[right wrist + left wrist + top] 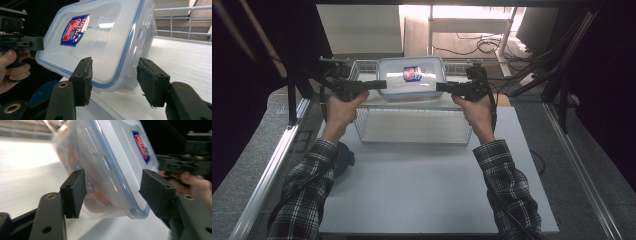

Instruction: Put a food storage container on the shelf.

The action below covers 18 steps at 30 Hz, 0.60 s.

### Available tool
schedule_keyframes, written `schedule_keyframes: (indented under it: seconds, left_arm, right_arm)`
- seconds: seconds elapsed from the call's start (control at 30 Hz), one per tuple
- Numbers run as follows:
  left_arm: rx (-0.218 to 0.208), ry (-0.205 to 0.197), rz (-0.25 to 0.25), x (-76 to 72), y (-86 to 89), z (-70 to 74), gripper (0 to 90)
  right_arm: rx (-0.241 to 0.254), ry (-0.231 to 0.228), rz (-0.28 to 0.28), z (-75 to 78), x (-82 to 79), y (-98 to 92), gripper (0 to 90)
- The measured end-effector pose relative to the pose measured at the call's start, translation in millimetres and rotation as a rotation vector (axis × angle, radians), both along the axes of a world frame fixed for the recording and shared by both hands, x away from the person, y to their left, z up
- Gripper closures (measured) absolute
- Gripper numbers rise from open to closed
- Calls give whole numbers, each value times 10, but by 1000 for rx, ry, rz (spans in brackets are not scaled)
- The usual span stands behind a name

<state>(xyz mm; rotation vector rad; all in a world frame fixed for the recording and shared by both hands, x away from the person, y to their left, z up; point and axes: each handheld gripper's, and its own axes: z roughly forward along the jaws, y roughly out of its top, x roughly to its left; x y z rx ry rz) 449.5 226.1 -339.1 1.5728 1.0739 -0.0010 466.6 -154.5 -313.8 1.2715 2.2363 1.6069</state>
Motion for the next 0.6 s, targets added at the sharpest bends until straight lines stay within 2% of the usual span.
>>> schedule_keyframes:
  seconds: [0.03, 0.1, 0.17, 0.27, 0.33, 0.5, 0.6]
  left_arm:
    - [37, -11, 35, -13, -6, 35, 361]
    - [66, -19, 58, -21, -18, 65, 356]
    - [81, -29, 68, -30, -32, 82, 380]
    - [80, -39, 67, -32, -37, 93, 461]
    - [55, -26, 50, -16, -47, 89, 514]
    - [46, -11, 61, -7, -62, 89, 518]
    - [14, 9, 51, -22, -57, 67, 520]
  right_arm:
    - [0, 1, -3, 3, -6, -1, 462]
    - [-9, -24, -27, 23, -33, -6, 507]
    - [-26, -48, -40, 45, -52, 1, 507]
    - [-41, -65, -57, 73, -73, 22, 510]
    - [-52, -69, -58, 82, -84, 23, 522]
    - [-49, -74, -58, 79, -92, 12, 526]
    - [-51, -78, -58, 78, -90, 3, 518]
